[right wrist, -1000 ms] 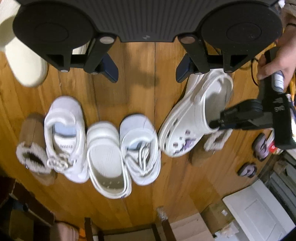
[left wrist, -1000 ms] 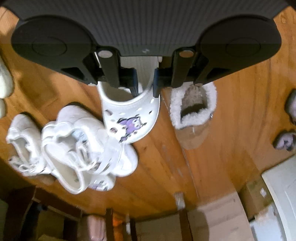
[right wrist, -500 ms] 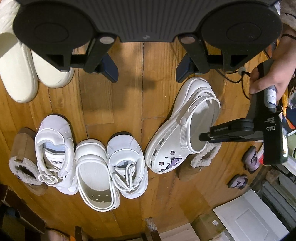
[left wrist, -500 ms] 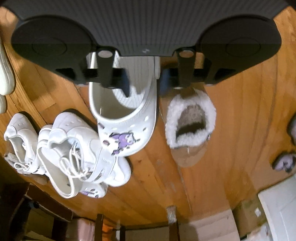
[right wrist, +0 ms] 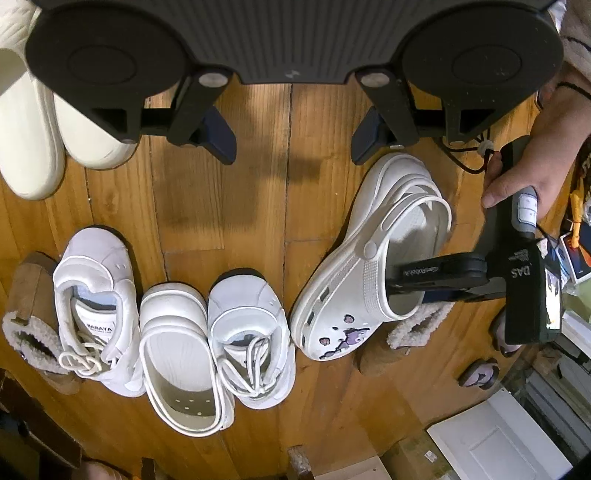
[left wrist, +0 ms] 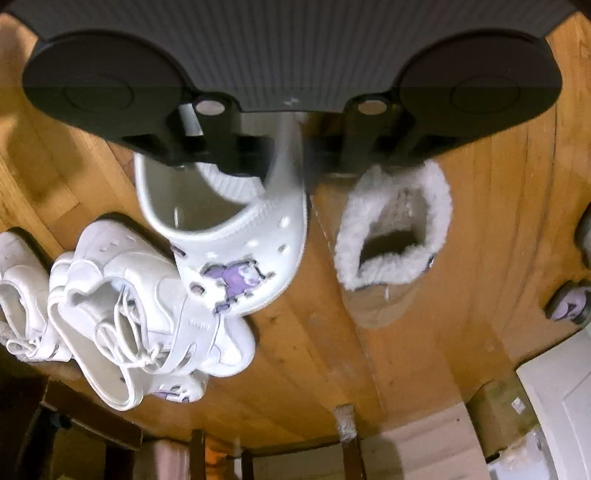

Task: Organize scattered shoes
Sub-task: 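Lower the Croc onto the floor and open the left gripper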

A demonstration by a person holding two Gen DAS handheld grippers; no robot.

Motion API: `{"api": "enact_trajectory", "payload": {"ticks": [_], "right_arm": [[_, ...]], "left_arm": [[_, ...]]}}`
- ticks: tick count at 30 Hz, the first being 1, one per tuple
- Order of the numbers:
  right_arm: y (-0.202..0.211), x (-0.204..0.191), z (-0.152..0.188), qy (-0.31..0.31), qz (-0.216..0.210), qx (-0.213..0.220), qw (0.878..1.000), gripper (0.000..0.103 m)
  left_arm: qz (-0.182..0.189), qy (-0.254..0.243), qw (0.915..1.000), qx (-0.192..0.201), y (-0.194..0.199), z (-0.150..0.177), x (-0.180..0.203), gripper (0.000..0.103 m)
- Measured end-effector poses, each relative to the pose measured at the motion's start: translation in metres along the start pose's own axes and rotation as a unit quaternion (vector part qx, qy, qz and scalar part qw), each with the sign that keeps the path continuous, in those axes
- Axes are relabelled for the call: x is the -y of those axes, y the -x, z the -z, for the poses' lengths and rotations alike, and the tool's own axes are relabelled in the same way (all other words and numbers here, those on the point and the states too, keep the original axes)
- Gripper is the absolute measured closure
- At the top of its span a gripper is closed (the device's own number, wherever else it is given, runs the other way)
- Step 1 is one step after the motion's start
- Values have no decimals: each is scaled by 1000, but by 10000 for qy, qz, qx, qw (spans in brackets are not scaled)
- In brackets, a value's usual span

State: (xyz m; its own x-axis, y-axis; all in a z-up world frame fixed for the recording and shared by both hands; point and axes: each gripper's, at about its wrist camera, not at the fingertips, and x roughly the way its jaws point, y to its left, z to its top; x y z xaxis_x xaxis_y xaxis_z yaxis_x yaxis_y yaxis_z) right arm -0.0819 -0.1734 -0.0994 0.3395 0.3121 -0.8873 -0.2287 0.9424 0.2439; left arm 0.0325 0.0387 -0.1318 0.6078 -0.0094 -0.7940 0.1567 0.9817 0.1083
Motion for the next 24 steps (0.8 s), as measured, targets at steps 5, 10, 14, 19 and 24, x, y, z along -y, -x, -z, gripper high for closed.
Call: {"api": "enact_trajectory", "payload": {"ticks": [5,10,14,19,24], "right_arm": [[7,-1,1,55,16,71,10000,33],[17,5,1,21,52,148,9999,33],[25,7,8,75,85,133,9998,33],[27,5,23,162,42,-29,9999,33],[31,-6,41,535,-115,-145,9984,33]], "left_arm": [[173,42,9998,-59,13,10,0,90],[355,170,9992,-102,46,40,11,89],[572,379,9975,-186,72,62,19,89],[840,532,9944,-346,89,80,30,88],[969,640,9923,-436,99,100,42,77]]}}
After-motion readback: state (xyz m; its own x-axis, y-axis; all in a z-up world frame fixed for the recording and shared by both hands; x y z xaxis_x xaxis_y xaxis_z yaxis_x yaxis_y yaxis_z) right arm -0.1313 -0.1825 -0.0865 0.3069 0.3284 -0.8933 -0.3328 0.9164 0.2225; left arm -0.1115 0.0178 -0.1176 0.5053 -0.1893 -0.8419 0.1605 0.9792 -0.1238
